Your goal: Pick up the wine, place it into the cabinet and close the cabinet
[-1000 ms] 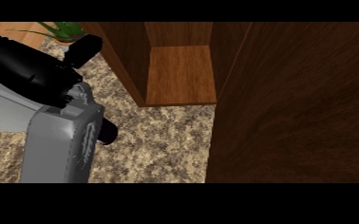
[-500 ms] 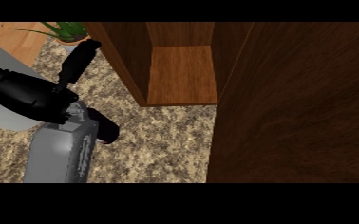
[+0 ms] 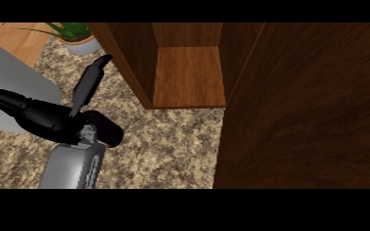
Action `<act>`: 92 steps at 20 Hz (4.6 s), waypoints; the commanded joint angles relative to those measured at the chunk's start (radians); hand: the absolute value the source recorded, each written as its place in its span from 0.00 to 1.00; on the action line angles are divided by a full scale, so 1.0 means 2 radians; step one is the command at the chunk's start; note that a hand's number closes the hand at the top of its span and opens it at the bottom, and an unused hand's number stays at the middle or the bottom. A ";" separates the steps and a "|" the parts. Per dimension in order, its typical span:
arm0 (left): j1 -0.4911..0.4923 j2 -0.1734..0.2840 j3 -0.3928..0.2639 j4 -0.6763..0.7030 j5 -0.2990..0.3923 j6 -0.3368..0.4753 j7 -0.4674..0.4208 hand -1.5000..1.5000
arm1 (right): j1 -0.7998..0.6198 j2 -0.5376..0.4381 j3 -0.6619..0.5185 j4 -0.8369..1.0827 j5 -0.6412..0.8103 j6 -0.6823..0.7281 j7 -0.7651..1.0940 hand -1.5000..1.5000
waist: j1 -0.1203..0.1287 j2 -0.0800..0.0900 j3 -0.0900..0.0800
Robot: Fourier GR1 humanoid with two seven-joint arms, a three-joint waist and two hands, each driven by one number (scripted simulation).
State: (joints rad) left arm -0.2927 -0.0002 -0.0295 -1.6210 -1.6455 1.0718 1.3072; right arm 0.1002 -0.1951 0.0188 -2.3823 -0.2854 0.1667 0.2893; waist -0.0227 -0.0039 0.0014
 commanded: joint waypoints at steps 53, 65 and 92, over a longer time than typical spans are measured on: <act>0.108 0.002 -0.036 0.104 0.125 0.214 0.056 0.00 | 0.041 0.035 -0.001 -0.044 -0.036 0.032 0.016 0.00 | 0.003 0.001 -0.004; 0.099 0.004 -0.075 0.119 0.148 0.214 0.033 1.00 | 0.019 0.032 0.002 -0.027 -0.034 0.036 0.009 0.00 | -0.002 0.004 -0.005; 0.010 0.257 -0.579 -0.252 0.257 0.214 0.033 1.00 | 0.013 0.035 0.009 -0.002 -0.046 0.047 0.002 0.00 | -0.021 0.008 -0.009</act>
State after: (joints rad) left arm -0.2595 0.4791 -1.1438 -2.0597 -1.1395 1.4968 1.3889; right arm 0.1197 -0.1197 0.0577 -2.3588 -0.3428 0.2659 0.2796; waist -0.0737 0.0097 -0.0172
